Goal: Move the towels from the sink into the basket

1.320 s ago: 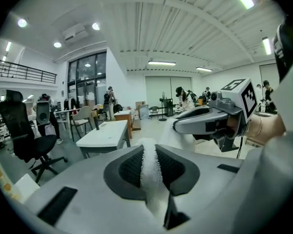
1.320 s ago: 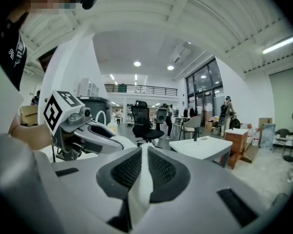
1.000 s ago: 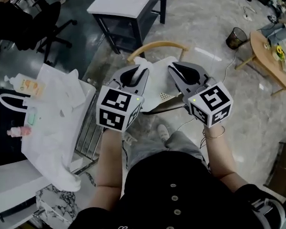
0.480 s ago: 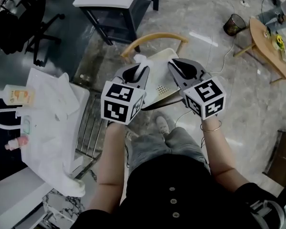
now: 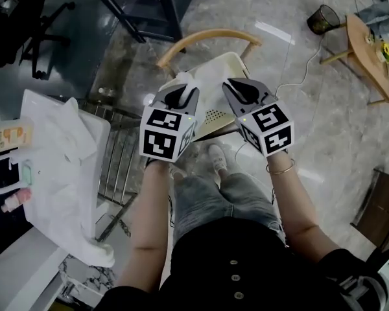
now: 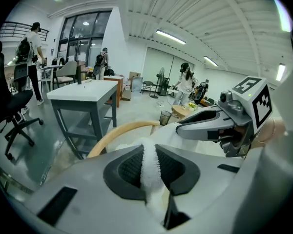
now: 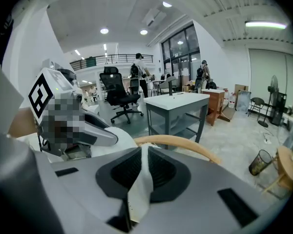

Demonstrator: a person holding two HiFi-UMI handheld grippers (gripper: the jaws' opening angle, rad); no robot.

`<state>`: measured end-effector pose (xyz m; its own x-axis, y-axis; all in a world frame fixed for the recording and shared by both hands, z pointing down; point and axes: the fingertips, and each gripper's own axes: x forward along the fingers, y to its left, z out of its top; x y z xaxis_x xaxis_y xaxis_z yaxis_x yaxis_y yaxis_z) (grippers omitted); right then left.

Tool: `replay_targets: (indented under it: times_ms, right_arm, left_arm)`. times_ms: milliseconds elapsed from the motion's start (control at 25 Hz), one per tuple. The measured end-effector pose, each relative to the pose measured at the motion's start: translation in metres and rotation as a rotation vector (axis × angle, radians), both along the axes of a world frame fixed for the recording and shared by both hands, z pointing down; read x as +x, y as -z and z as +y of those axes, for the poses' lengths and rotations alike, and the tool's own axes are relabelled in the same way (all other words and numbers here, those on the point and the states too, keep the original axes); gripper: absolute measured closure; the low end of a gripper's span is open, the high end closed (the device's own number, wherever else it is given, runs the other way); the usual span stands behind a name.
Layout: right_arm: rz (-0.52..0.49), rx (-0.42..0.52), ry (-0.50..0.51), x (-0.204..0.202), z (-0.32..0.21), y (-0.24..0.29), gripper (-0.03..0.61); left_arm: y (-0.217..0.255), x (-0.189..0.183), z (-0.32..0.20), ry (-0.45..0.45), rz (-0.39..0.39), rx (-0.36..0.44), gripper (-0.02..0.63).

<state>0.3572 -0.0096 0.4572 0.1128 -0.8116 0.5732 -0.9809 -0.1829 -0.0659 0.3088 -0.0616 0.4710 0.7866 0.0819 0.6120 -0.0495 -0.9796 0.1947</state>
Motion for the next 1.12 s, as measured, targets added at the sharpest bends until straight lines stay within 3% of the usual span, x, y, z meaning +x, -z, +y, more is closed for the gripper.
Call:
replay_targets:
  times_ms: [320, 440, 520, 600, 920, 1120]
  right_arm:
    - [-0.046, -0.035, -0.013, 0.003, -0.003, -0.039, 0.537]
    - [-0.056, -0.061, -0.055, 0.010, -0.003, -0.050, 0.522]
    - [-0.050, -0.090, -0.055, 0.012, -0.003, -0.056, 0.467]
    - [-0.052, -0.113, -0.044, 0.010, 0.000, -0.060, 0.414]
    - [-0.074, -0.112, -0.015, -0.004, 0.006, -0.054, 0.380]
    - [-0.073, -0.093, 0.038, -0.030, -0.011, -0.040, 0.377]
  left_arm:
    - [-0.045, 0.006, 0.003, 0.027, -0.064, -0.043, 0.563]
    - [-0.052, 0.008, 0.005, 0.029, -0.091, -0.014, 0.554]
    - [-0.049, 0.010, 0.001, 0.054, -0.078, 0.002, 0.473]
    - [-0.046, 0.009, -0.003, 0.081, -0.059, -0.003, 0.440]
    - [-0.039, -0.019, -0.004, 0.110, -0.071, -0.022, 0.440]
    - [-0.012, -0.049, -0.016, 0.174, -0.029, -0.036, 0.441]
